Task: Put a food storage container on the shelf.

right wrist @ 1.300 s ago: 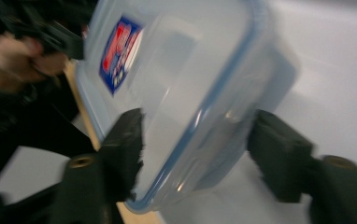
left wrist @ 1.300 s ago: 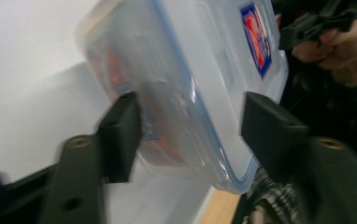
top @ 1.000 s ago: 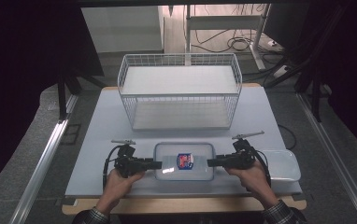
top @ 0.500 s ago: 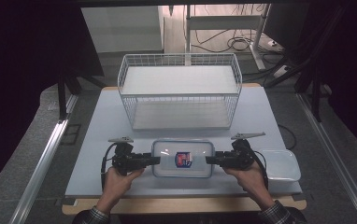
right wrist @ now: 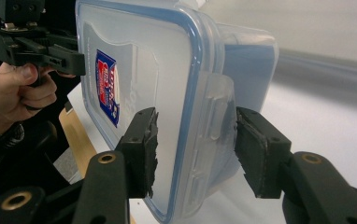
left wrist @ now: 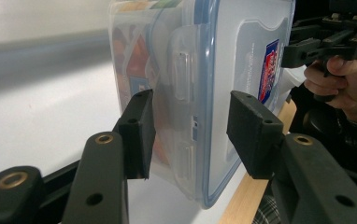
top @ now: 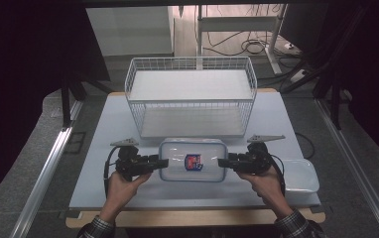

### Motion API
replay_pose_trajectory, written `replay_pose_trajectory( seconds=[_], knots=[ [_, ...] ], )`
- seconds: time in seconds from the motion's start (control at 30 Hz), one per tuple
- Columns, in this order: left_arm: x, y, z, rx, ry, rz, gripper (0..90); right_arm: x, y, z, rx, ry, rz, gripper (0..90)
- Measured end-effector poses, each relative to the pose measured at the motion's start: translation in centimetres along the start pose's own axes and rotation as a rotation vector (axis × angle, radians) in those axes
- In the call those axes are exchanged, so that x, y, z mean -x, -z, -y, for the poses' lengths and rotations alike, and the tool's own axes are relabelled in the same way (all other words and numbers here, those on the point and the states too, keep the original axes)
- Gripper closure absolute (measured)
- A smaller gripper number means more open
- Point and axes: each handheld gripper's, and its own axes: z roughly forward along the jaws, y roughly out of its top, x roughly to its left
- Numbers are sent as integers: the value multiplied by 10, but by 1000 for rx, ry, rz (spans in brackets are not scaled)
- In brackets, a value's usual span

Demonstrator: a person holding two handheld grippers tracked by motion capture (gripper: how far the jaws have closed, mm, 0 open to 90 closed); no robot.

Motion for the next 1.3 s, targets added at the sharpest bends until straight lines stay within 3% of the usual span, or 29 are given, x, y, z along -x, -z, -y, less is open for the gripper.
replay_pose_trajectory(
  seconds=[0.27, 0.87, 1.13, 1.3],
  knots=[
    [7, 11, -26, 29, -36, -19, 524, -4, 7, -24, 38, 36, -1, 510],
    [13, 29, -78, 102, -64, -28, 524, -11, 19, -83, 77, 80, -1, 510],
    [12, 36, -100, 124, -59, -39, 523, -12, 19, -106, 89, 85, -5, 509],
    [7, 38, -117, 151, -43, -17, 523, -13, 21, -128, 87, 93, 10, 509]
  ],
)
